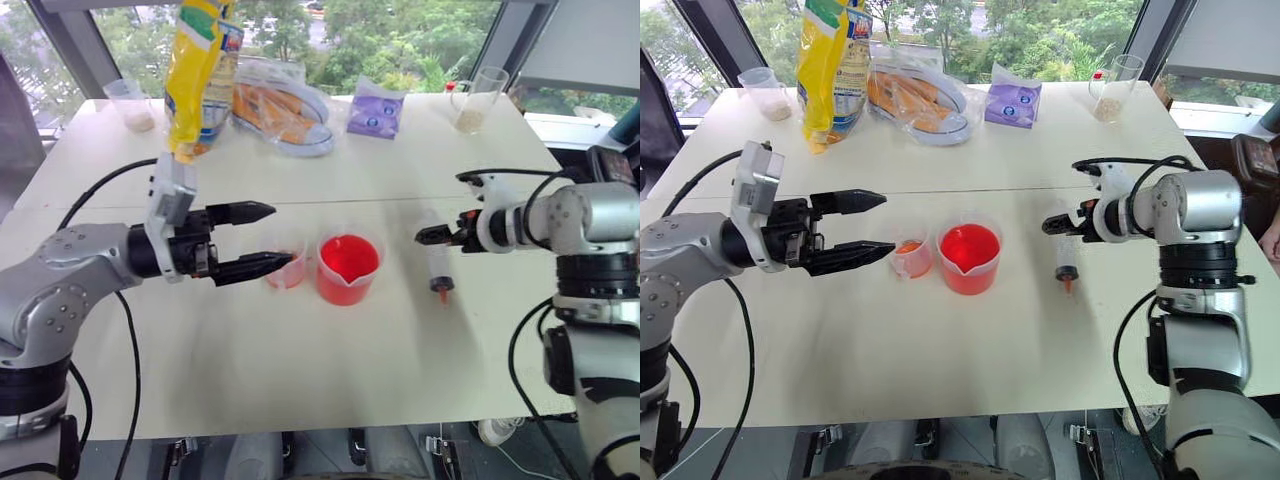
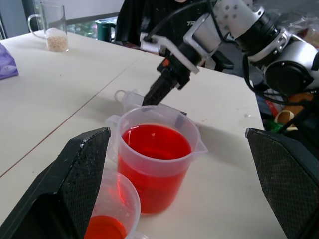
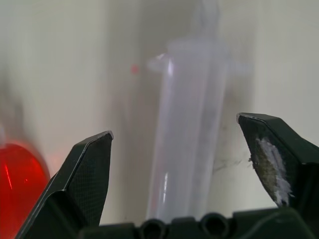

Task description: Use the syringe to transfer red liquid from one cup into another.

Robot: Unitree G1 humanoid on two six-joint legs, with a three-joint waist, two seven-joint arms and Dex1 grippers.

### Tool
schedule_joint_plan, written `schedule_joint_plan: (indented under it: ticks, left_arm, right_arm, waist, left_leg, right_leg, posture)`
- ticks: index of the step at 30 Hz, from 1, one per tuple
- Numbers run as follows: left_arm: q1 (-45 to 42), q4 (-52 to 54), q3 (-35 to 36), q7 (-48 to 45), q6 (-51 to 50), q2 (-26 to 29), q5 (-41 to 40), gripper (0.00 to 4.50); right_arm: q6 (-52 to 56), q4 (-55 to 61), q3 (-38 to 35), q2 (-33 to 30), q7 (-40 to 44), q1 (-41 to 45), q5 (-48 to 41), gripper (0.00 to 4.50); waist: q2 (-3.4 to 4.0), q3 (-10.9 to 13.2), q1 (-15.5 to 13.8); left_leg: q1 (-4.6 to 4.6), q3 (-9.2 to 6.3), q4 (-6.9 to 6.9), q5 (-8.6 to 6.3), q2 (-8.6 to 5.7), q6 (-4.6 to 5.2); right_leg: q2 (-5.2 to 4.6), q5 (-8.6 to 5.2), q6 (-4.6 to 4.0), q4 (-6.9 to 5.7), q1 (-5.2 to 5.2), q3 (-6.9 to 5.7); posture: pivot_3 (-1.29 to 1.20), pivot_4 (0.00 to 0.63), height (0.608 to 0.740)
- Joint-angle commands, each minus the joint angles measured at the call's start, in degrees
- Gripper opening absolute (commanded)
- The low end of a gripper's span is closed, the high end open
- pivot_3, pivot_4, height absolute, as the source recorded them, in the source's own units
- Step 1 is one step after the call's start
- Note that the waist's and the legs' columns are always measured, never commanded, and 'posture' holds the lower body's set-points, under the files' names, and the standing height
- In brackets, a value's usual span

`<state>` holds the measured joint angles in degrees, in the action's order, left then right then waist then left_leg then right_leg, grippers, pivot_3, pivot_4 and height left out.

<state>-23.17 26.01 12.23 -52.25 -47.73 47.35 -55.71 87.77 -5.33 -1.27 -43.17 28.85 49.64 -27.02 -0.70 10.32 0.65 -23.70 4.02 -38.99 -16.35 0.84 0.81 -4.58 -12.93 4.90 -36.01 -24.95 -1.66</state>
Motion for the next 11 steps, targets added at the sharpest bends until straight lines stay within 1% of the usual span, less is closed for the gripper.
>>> schedule_joint_plan:
  ticks: [1,3,5,9,11]
  left_arm:
    - [-0.32,0.69,3.27,-0.76,-0.51,1.49,-2.82,4.5]
    - [0.16,0.54,3.91,-1.19,-0.62,2.41,-3.14,4.5]
    - [0.98,0.58,4.24,-2.0,-0.38,3.53,-2.78,4.5]
    - [2.32,0.22,4.62,-3.37,0.18,5.37,-2.16,4.5]
    - [2.9,0.03,4.83,-3.62,0.3,5.85,-2.05,4.5]
  right_arm:
    - [-8.57,11.38,2.7,-8.2,9.64,-1.24,-2.6,4.47]
    - [-12.04,16.02,2.12,-12.21,15.4,-2.56,-5.03,4.47]
    - [-13.48,20.08,-0.79,-14.73,20.69,-3.46,-9.09,4.47]
    - [-17.05,24.86,-4.63,-19.56,27.28,-6.09,-12.93,4.47]
    - [-20.2,27.06,-6.03,-21.81,30.25,-9.05,-13.61,4.47]
  waist:
    - [-0.01,0.02,0.02]
    - [-0.02,0.02,0.16]
    - [-0.04,0.03,0.4]
    - [-0.03,0.04,0.15]
    - [-0.05,0.05,-0.02]
  left_leg:
    - [-0.01,0.0,0.0,-0.01,-0.01,0.01]
    - [0.0,-0.01,0.0,-0.03,0.0,0.04]
    - [0.02,0.0,0.0,-0.03,0.03,0.04]
    - [0.07,0.02,0.0,-0.03,0.08,0.03]
    - [0.07,0.02,-0.01,-0.03,0.07,0.03]
  right_leg:
    - [-0.01,-0.02,0.03,0.0,0.0,0.01]
    - [-0.01,-0.05,0.08,0.02,0.01,0.0]
    - [0.01,-0.06,0.09,0.02,0.01,0.0]
    - [0.05,-0.06,0.08,-0.01,0.01,0.01]
    - [0.02,-0.18,-0.12,0.0,0.04,0.0]
  posture:
    - [0.0,0.15,0.74]
    - [0.0,0.15,0.74]
    - [0.0,0.15,0.74]
    - [0.0,0.15,0.74]
    - [0.0,0.15,0.74]
